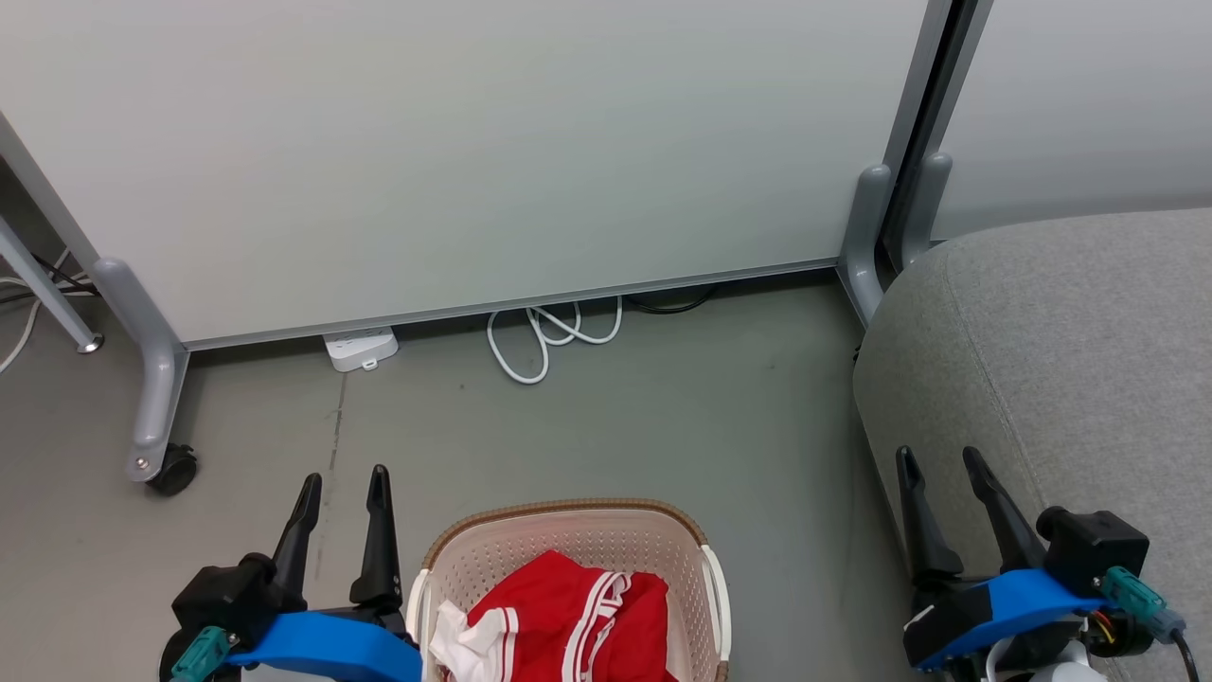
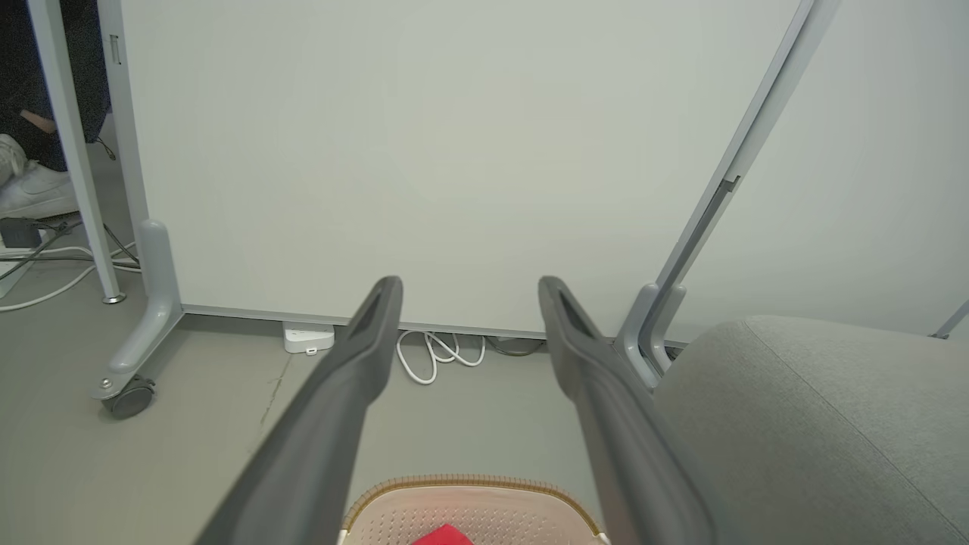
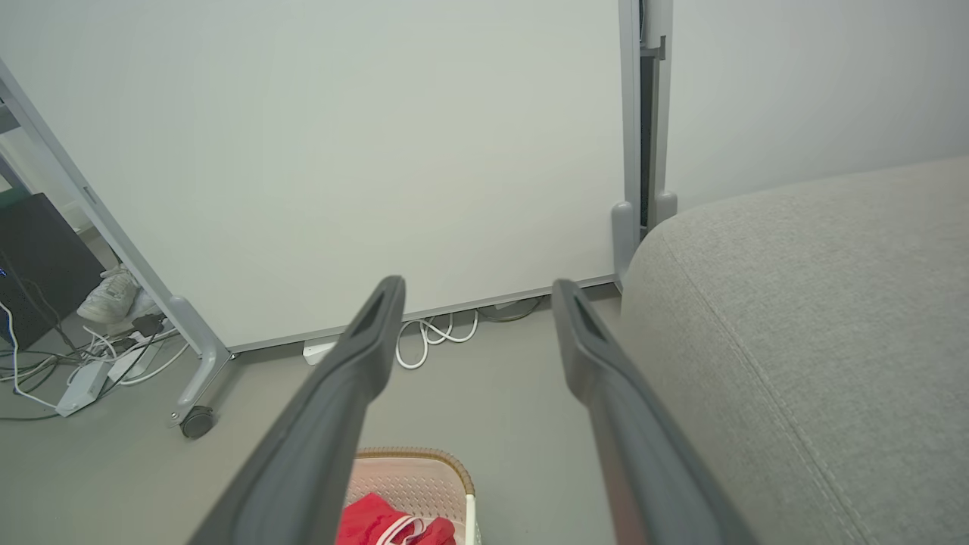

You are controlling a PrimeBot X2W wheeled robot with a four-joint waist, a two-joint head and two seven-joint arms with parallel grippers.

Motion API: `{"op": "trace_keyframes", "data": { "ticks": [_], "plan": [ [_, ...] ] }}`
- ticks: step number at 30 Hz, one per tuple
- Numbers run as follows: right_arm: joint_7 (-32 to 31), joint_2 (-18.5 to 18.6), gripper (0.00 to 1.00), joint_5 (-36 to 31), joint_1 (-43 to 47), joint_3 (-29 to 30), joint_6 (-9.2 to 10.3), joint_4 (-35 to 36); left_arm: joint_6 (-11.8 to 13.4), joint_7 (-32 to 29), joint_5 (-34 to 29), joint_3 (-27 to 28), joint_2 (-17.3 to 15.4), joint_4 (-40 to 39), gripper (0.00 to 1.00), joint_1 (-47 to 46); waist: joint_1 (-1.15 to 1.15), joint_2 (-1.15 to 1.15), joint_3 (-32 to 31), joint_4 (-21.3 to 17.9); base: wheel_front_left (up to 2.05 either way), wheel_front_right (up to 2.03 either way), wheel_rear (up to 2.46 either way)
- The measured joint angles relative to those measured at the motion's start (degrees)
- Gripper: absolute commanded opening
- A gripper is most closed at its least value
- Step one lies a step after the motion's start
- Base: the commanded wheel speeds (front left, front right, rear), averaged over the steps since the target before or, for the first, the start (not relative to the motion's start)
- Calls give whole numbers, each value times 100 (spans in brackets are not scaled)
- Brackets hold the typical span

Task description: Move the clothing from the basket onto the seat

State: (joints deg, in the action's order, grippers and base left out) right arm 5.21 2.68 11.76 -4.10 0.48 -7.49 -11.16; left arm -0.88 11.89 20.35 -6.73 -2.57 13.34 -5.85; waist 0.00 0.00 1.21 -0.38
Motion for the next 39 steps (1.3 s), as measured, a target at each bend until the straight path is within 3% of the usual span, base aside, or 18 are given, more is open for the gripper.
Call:
{"op": "trace_keyframes", "data": {
  "ticks": [29, 39],
  "plan": [
    [318, 7, 100, -1160, 1, 13, -1, 57, 30, 312, -1054, -79, -14, 14, 100, -82, 0, 0, 28, -68, 0, 0, 0],
    [320, 8, 100, -1173, 1, 14, -1, 71, 41, 313, -1042, -87, -14, 18, 100, -84, 0, 0, 59, -72, 0, 0, 0]
  ]
}}
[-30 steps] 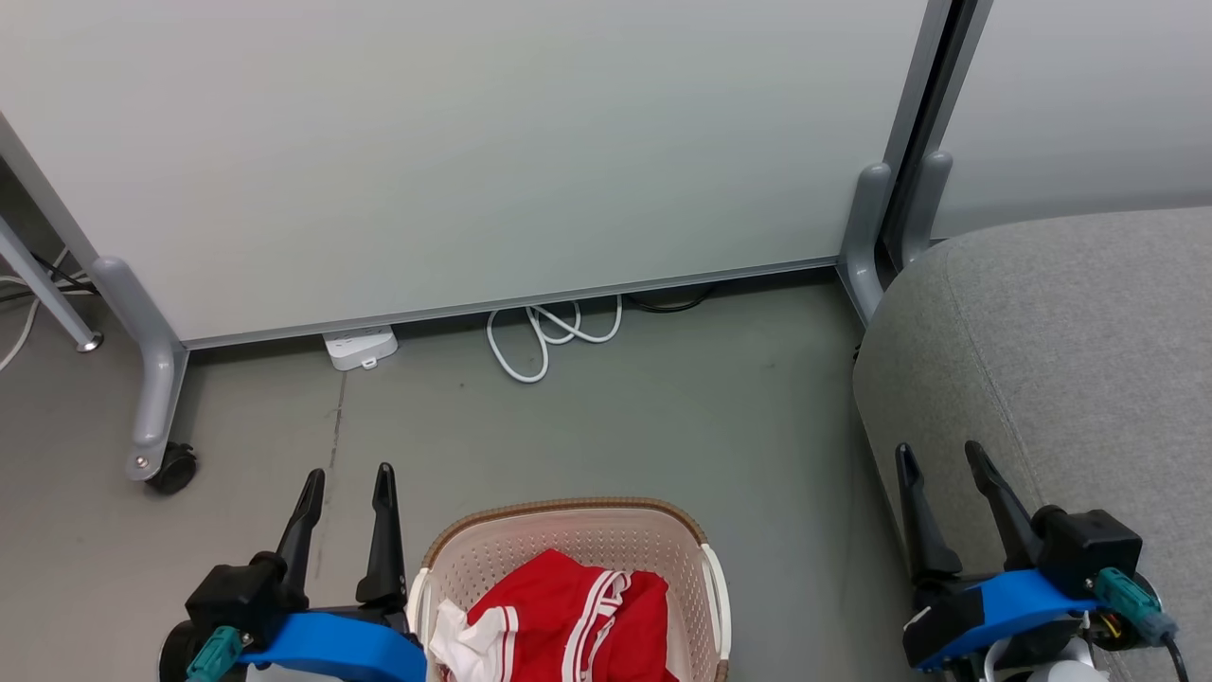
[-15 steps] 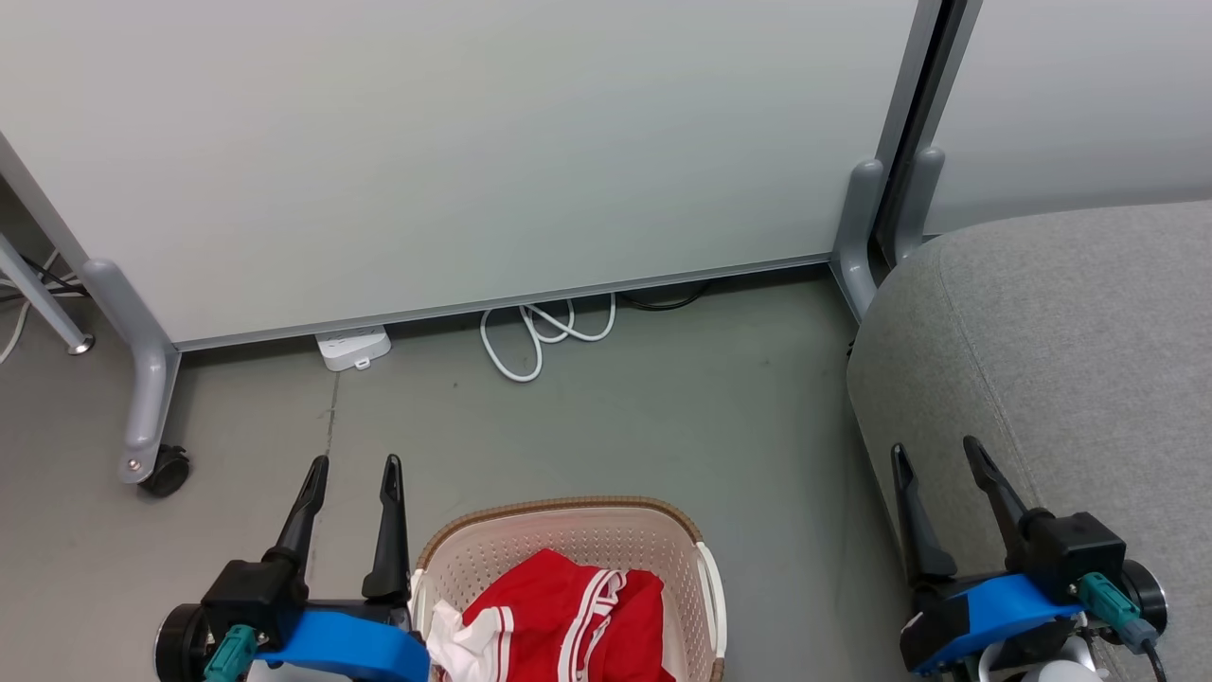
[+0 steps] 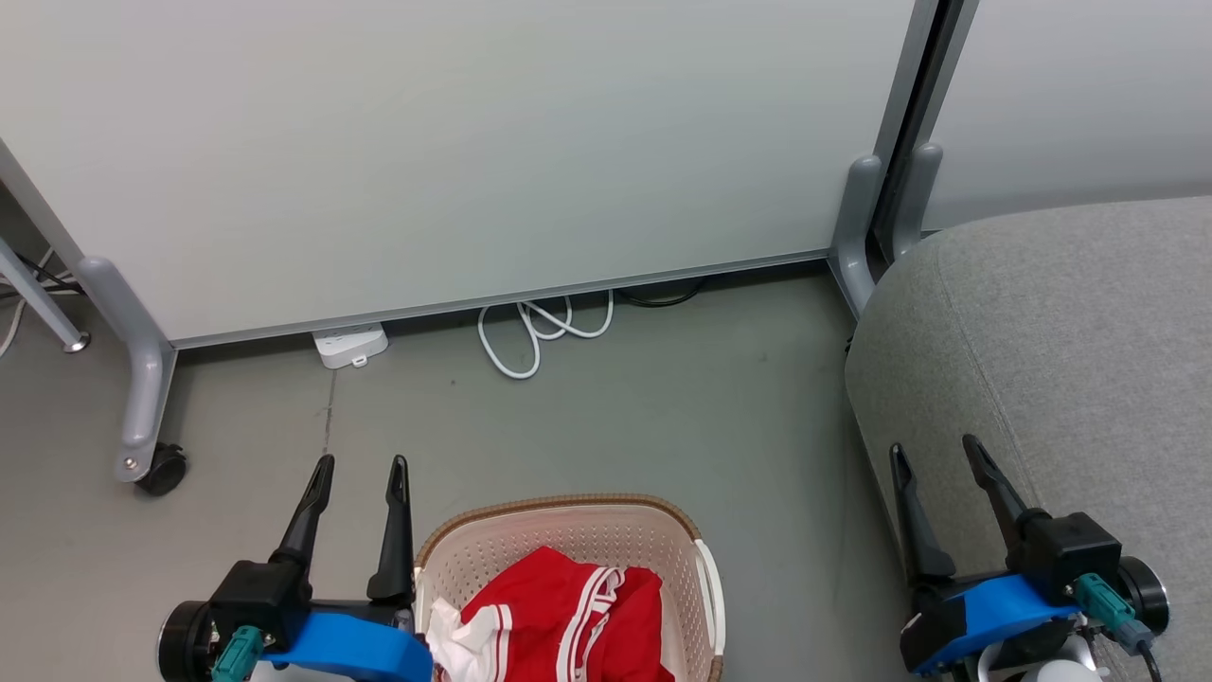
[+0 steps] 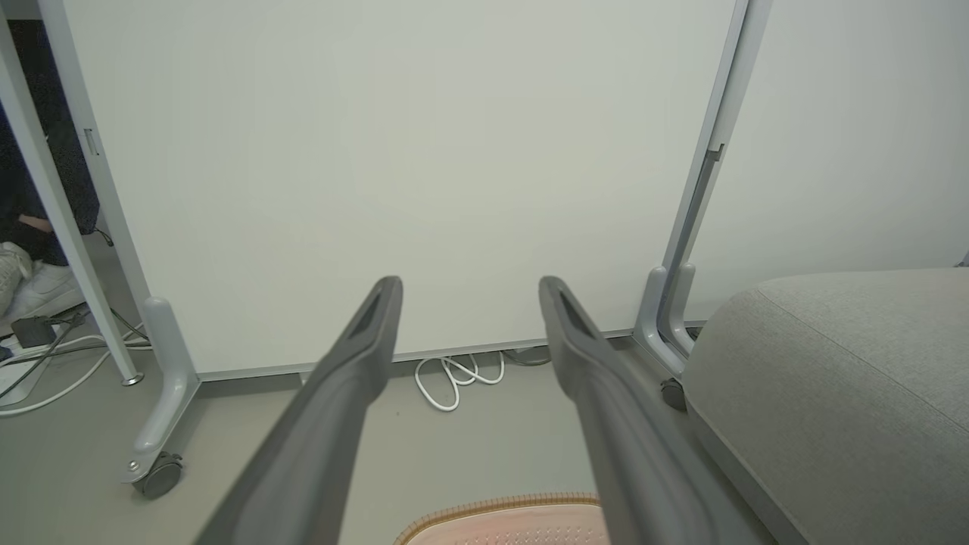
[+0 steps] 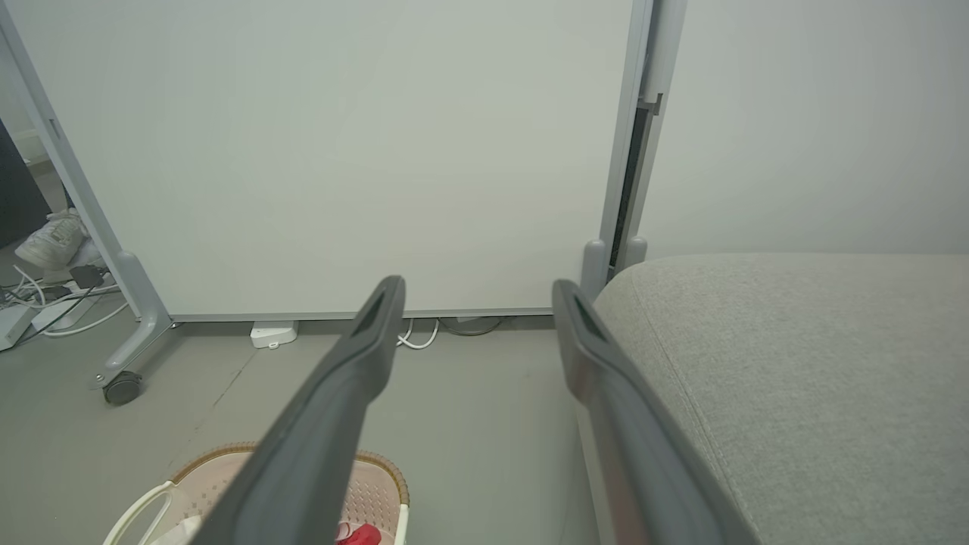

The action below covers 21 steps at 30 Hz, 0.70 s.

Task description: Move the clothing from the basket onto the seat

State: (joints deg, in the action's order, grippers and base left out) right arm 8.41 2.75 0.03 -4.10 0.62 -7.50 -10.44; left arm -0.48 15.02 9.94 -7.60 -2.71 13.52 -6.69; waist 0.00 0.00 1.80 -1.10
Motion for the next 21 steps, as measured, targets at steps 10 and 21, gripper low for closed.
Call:
{"op": "trace_keyframes", "data": {
  "ticks": [10, 21],
  "plan": [
    [19, 0, 100, 46, -104, -69, 0, 59, -16, 2, -98, -2, -16, 44, 100, -42, 0, 0, 189, -65, 0, 0, 0],
    [62, 5, 100, -23, -1098, -486, -1, 476, -81, -5, -215, -65, -160, 799, 100, -644, -1, 0, 1224, -433, 0, 0, 0]
  ]
}}
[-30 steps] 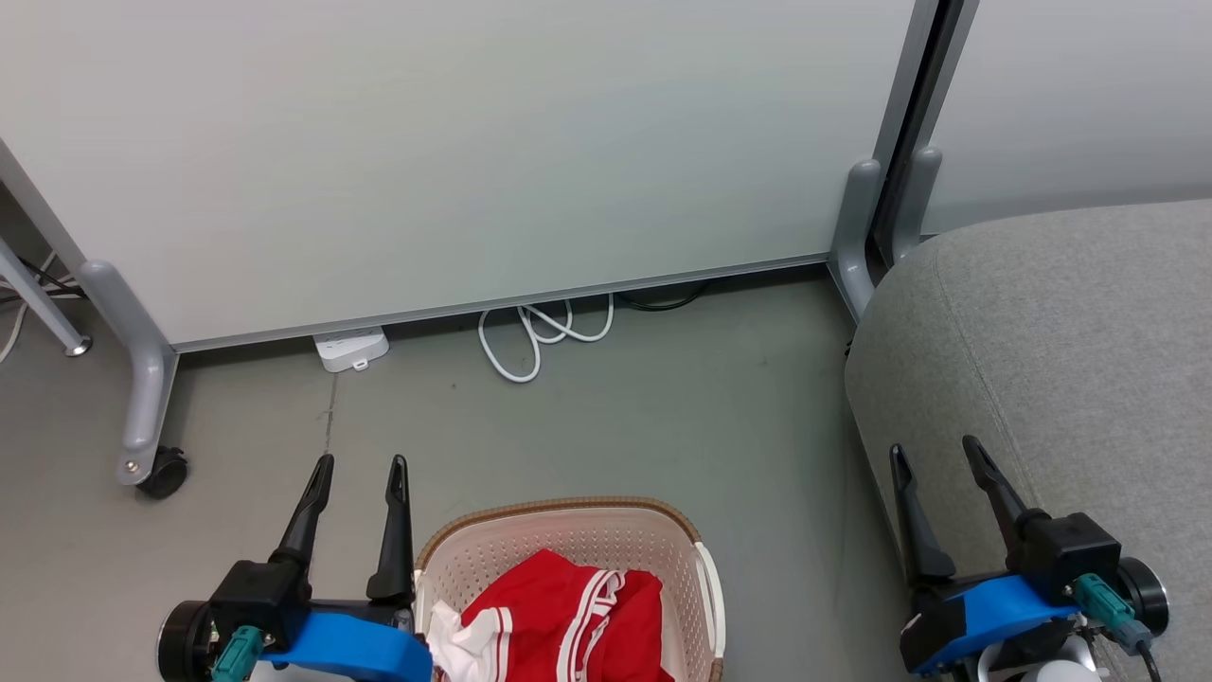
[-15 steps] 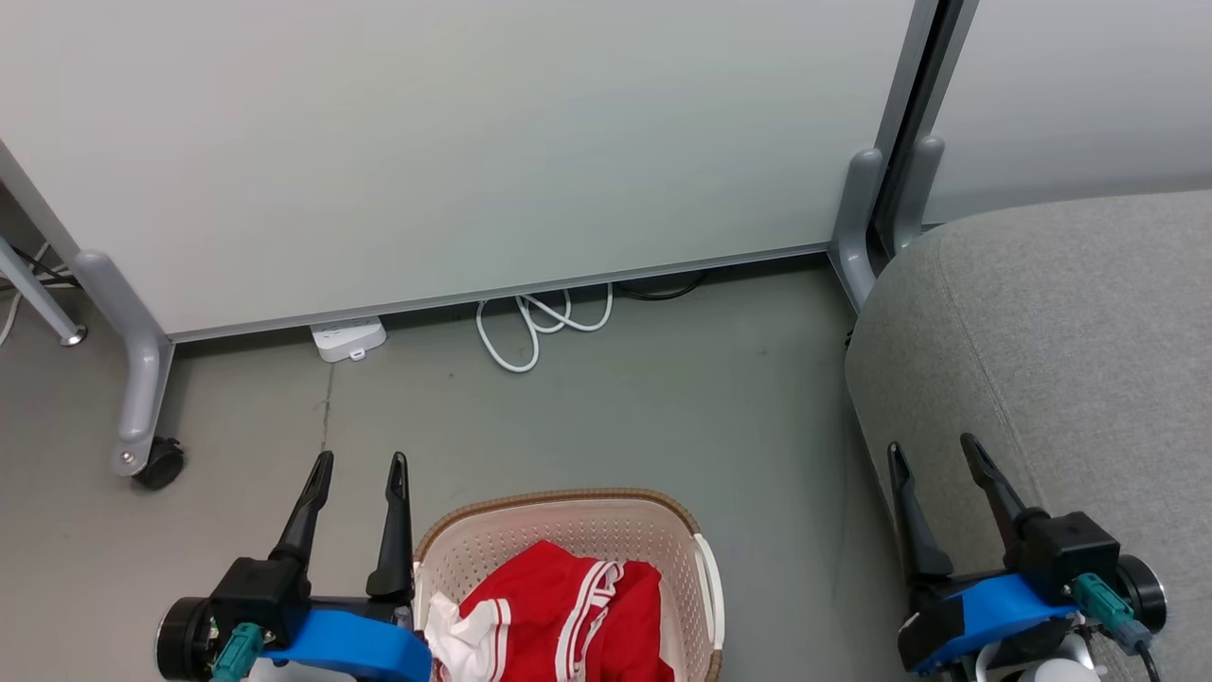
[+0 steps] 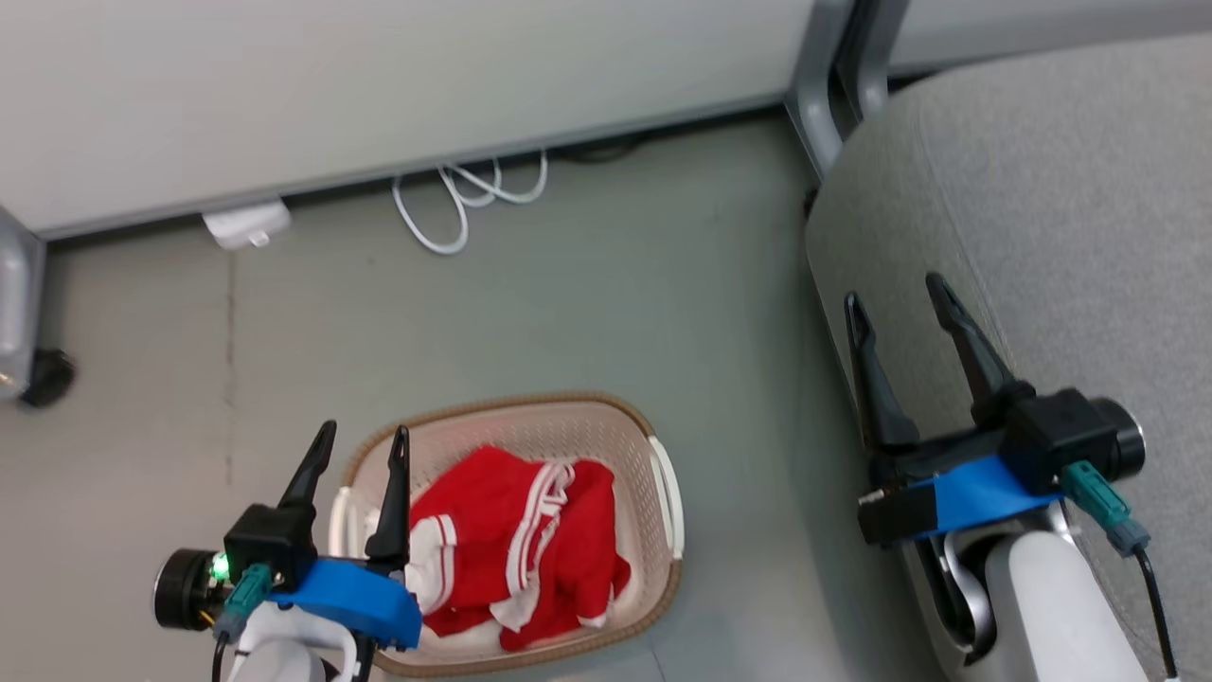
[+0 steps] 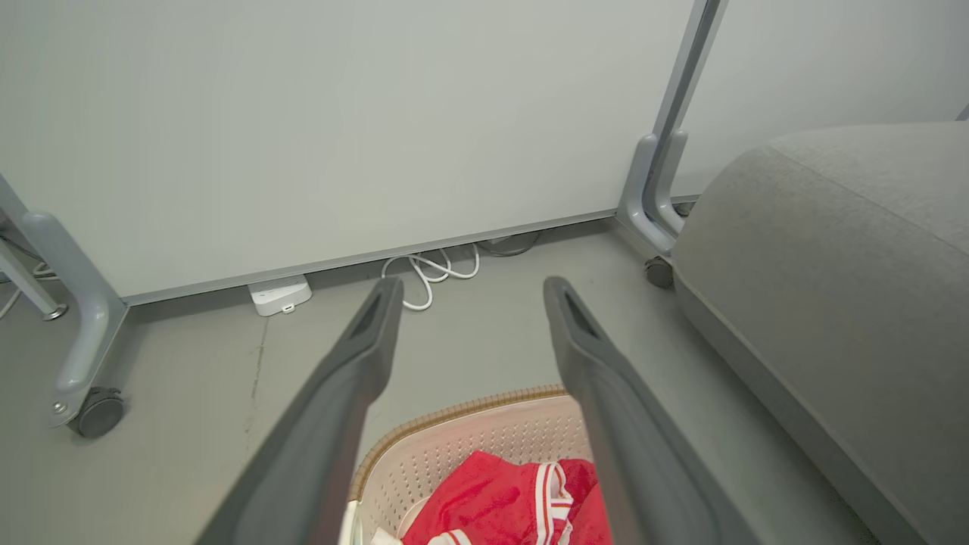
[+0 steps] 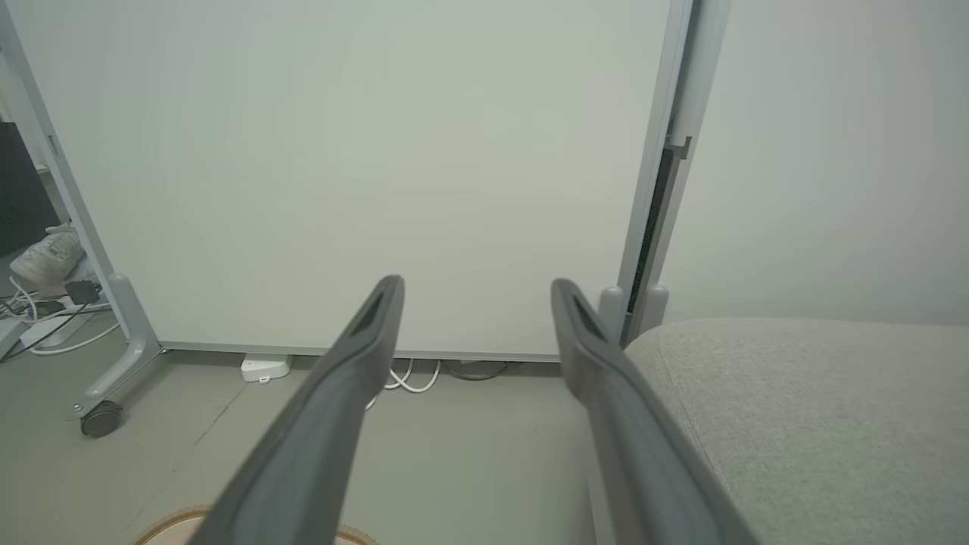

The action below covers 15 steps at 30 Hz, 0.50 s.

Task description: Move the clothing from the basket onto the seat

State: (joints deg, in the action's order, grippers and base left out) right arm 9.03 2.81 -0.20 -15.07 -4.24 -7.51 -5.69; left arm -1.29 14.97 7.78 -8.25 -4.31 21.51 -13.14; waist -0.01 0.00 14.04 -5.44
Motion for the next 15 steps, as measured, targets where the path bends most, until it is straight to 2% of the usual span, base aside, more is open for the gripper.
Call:
{"op": "trace_keyframes", "data": {
  "ticks": [15],
  "plan": [
    [436, 7, 100, 503, -1000, -588, -1, -250, -257, -449, -475, -445, -580, 2175, 100, -1561, -1, 0, 2004, -846, 0, 0, 0]
  ]
}}
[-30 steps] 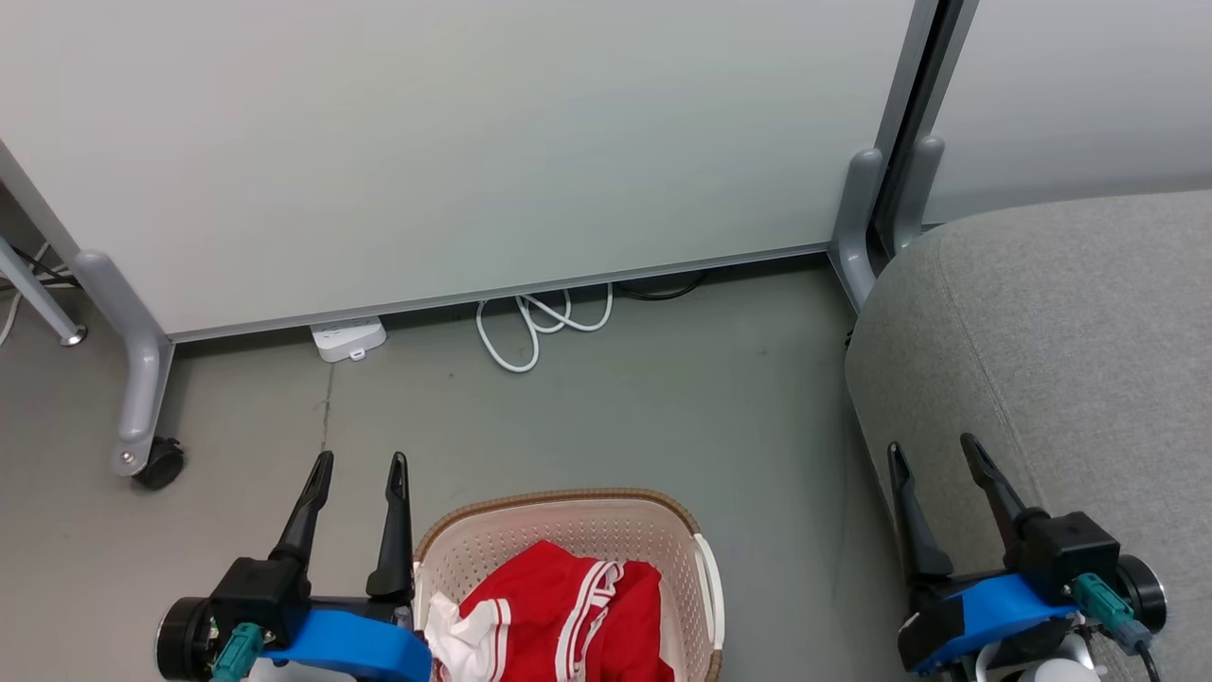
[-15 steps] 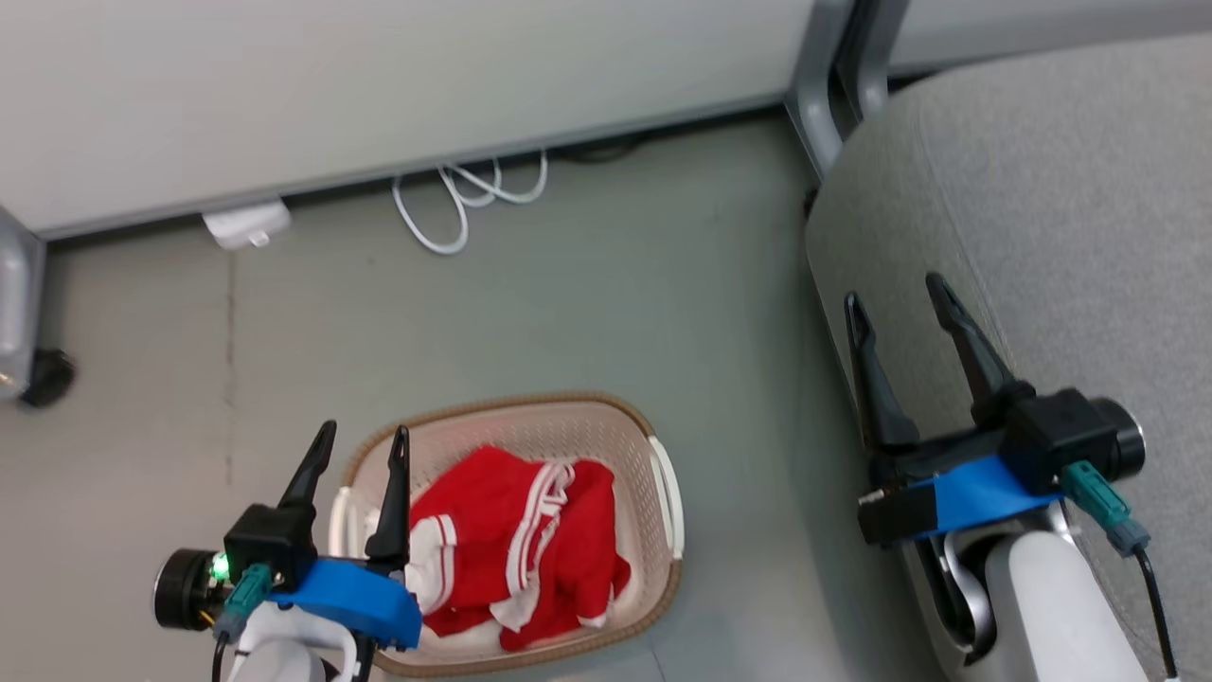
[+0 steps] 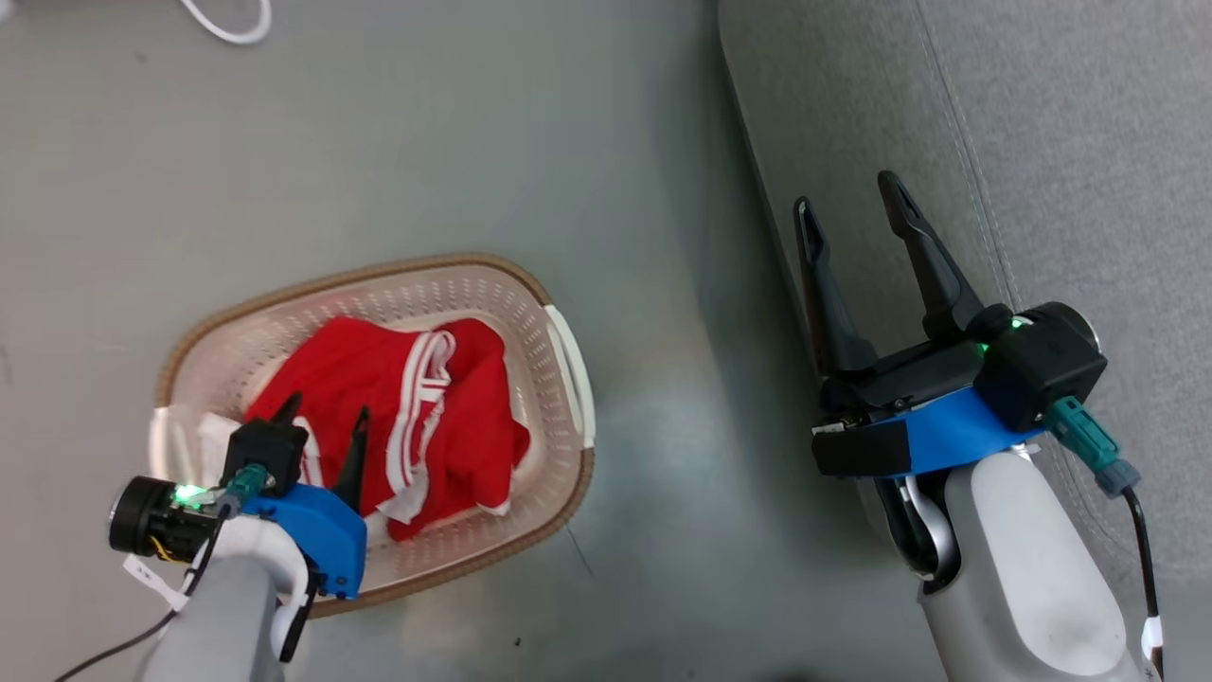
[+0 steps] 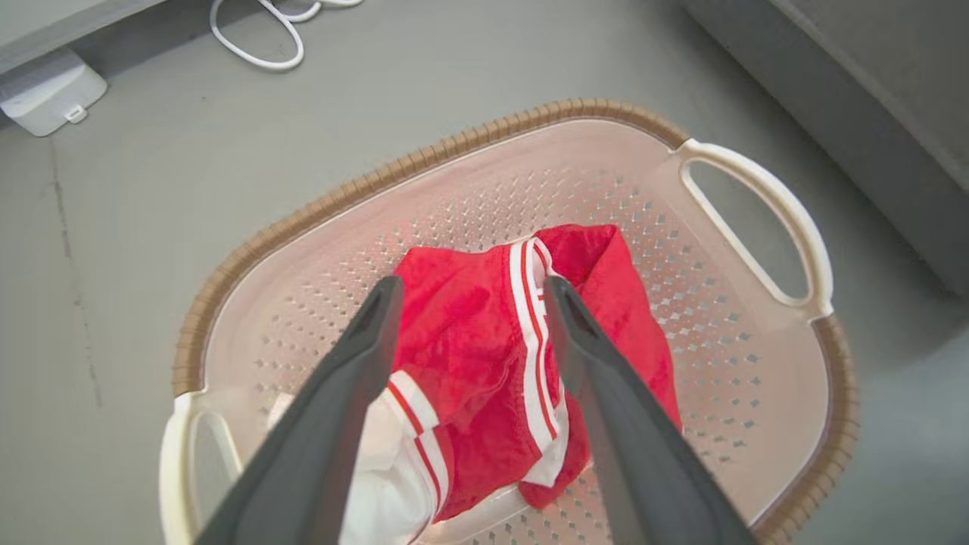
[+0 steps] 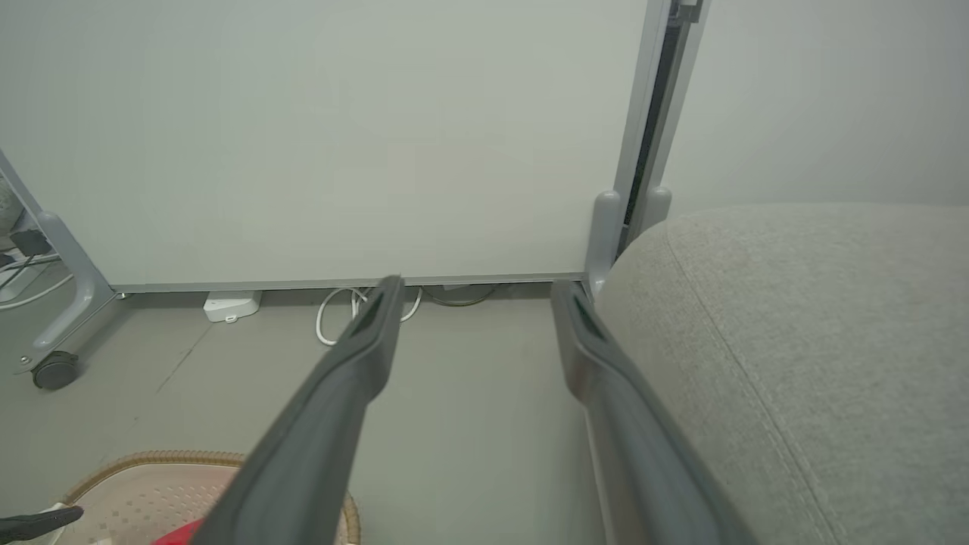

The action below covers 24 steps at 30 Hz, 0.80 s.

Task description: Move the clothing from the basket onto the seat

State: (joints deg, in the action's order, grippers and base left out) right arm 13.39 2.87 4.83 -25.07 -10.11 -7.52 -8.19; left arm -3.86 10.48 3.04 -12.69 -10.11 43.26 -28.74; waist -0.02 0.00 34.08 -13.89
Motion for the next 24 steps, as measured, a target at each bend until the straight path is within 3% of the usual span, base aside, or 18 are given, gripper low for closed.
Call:
{"op": "trace_keyframes", "data": {
  "ticks": [13, 24],
  "plan": [
    [151, 0, 100, 433, -274, -315, 0, -211, 53, -304, -322, -271, -441, 1263, 100, -827, 0, 0, 1031, -654, 0, 0, 0],
    [153, -1, 100, 610, -375, -444, 0, -32, 92, -568, -569, -569, -669, 1700, 100, -1381, 1, 0, 1542, -870, 0, 0, 0]
  ]
}}
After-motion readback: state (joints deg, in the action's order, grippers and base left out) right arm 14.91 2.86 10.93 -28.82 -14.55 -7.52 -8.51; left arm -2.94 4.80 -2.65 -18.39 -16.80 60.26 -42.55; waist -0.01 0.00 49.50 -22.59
